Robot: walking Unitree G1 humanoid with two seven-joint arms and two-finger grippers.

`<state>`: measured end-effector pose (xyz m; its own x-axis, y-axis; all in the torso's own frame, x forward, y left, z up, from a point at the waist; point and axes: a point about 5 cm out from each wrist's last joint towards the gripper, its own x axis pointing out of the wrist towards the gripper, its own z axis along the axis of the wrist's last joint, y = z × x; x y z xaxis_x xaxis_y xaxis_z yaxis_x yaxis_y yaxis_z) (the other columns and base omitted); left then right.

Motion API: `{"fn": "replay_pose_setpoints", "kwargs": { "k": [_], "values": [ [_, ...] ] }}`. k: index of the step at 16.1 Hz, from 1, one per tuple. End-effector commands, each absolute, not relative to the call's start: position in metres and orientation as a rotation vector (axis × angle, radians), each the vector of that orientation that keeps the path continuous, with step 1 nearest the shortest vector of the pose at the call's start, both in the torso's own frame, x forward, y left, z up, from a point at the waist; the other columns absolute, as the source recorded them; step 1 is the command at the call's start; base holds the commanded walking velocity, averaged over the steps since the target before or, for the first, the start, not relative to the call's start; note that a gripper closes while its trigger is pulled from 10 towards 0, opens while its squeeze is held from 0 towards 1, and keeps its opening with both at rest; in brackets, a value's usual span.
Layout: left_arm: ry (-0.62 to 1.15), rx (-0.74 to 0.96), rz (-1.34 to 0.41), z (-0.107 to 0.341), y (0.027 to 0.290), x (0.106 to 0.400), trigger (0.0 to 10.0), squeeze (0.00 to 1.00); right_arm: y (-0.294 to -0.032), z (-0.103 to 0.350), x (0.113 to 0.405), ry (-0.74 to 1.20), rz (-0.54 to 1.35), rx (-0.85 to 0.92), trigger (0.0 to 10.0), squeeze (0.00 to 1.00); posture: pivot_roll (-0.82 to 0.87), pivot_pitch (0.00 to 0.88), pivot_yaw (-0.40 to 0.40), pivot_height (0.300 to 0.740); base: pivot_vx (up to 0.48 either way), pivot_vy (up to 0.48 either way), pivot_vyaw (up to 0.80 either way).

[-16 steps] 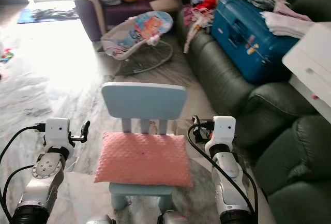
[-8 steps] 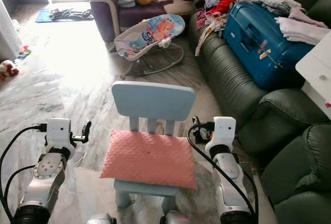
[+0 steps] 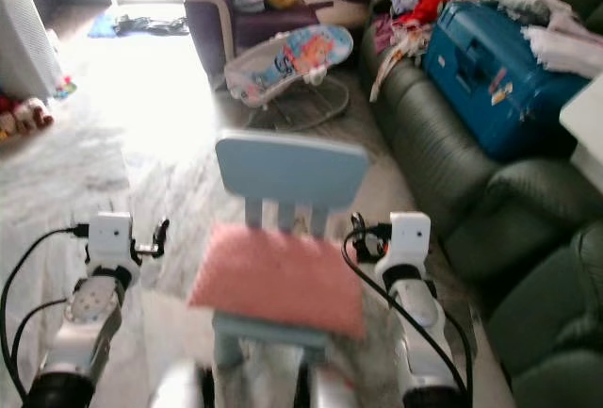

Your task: Move the pillow to the sofa

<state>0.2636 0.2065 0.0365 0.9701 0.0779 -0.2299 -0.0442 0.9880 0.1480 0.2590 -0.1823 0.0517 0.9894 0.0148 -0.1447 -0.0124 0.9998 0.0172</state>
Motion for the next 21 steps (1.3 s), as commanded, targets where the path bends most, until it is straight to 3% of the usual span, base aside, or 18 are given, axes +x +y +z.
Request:
{"fn": "replay_pose_setpoints", "kwargs": {
  "k": [1,15,21],
  "values": [
    [0.249,0.146,0.067,0.0343,0.2067,0.2631,10.0,0.0,-0.1824,0.0534,0.259,0.143,0.011,0.014,10.0,0.0,-0.01,0.0,-0.031,0.615,0.0,0.0,0.0],
    [0.246,0.12,0.067,0.0348,0.2087,0.2629,10.0,0.0,-0.1829,0.0528,0.257,0.15,0.013,0.01,10.0,0.0,-0.01,0.0,-0.034,0.605,0.0,0.0,0.0],
    [0.247,0.112,0.059,0.0345,0.2077,0.2632,10.0,0.0,-0.1817,0.0544,0.2578,0.135,0.03,-0.009,10.0,0.0,-0.01,0.0,-0.035,0.605,0.312,0.0,0.0]
  ]
}}
